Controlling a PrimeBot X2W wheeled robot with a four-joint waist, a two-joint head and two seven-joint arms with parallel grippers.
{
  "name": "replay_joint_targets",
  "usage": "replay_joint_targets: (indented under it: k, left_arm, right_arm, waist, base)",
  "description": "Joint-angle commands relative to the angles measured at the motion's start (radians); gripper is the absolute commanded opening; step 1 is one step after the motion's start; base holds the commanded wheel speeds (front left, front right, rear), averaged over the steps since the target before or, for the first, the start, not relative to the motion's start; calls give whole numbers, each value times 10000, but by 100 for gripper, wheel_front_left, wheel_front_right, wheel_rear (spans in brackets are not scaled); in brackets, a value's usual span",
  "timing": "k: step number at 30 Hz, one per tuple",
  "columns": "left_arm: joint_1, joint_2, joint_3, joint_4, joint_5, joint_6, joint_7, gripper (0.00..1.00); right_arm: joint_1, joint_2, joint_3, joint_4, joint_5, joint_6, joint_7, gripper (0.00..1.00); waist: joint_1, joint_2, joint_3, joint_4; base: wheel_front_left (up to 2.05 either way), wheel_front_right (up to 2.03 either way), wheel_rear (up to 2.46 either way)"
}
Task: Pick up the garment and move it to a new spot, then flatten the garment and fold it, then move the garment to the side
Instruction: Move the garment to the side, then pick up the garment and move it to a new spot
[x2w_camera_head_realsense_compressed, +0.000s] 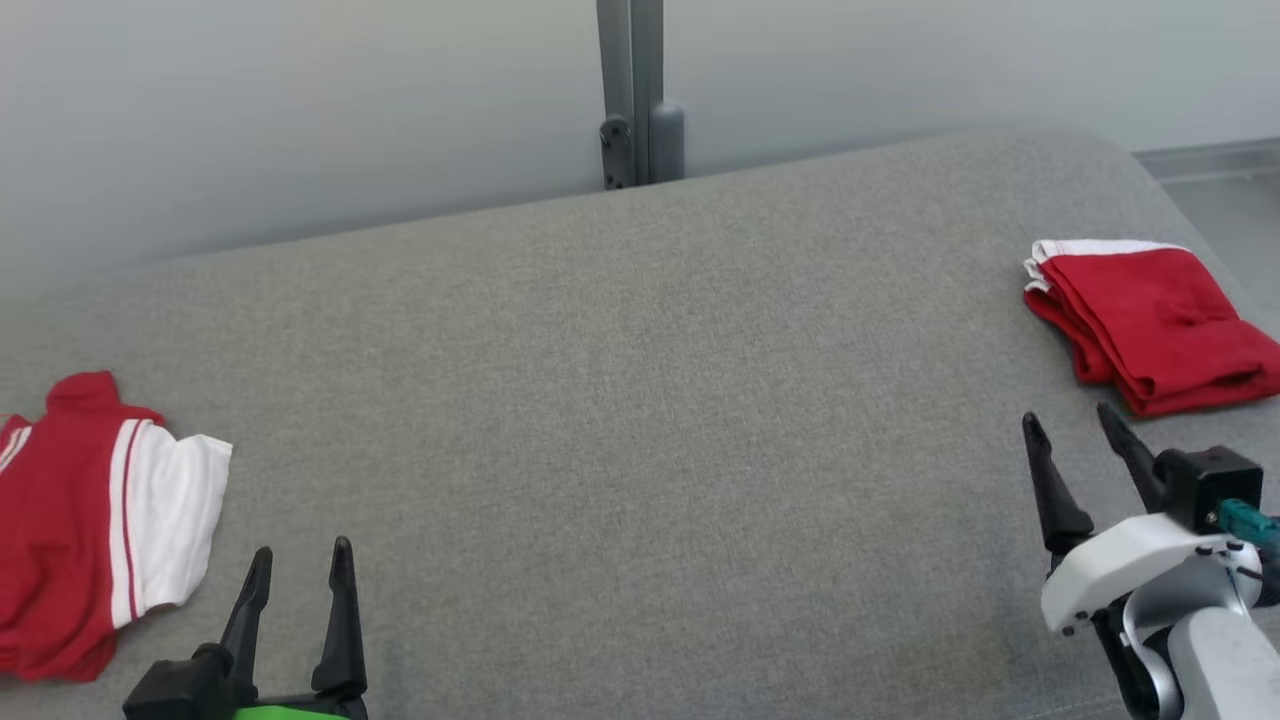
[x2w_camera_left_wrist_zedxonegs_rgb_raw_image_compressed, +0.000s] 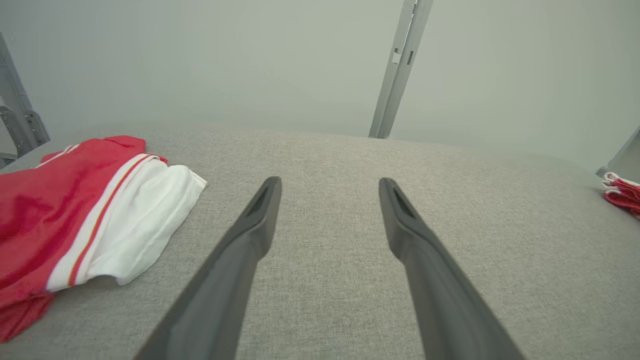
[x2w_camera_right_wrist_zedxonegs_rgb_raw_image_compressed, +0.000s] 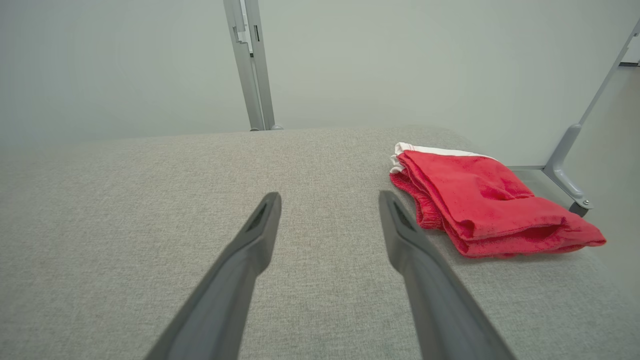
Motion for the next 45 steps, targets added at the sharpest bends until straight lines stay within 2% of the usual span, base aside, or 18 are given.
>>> replay_joint_targets:
  k: [1,4,11,20,33,45]
  left_arm:
    - [247,-46,173,119,155,-93,-14,100]
    - [373,-133,443,344,297,-177,-14,100]
    - [639,-295,819,944,787,-356,-15,100]
    - [898,-561,1206,1206,933,-434,-16,100]
    - [863,-687,1451,1108,1026,-542,-14,100]
    - [852,-710,1519,1025,1068,-582,-16,100]
  right_arm:
    - [316,31,58,-105,-180,-18,-43,100]
    - [661,409,245,-176,-204,-15,-198,100]
    - [1181,851,898,-24,-536,-18,-503,100]
    - [1755,1428,261,225,-766,-18,-827,100]
    - [1969,1654,-49,84,-995,-17,-841,100]
    - [2023,1718,-3,57,-929,-17,-800,100]
  waist:
    - [1,0,-1017,592]
    - [1,0,-1210,610]
    - [1,0,-1420,537]
    - [1,0,-1498,435]
    - [1,0,-1553,307]
    - [1,0,-1520,487]
  base:
    - [0,0,0]
    - [0,0,0]
    - [0,0,0]
    - [0,0,0]
    - [0,0,0]
    - [0,0,0]
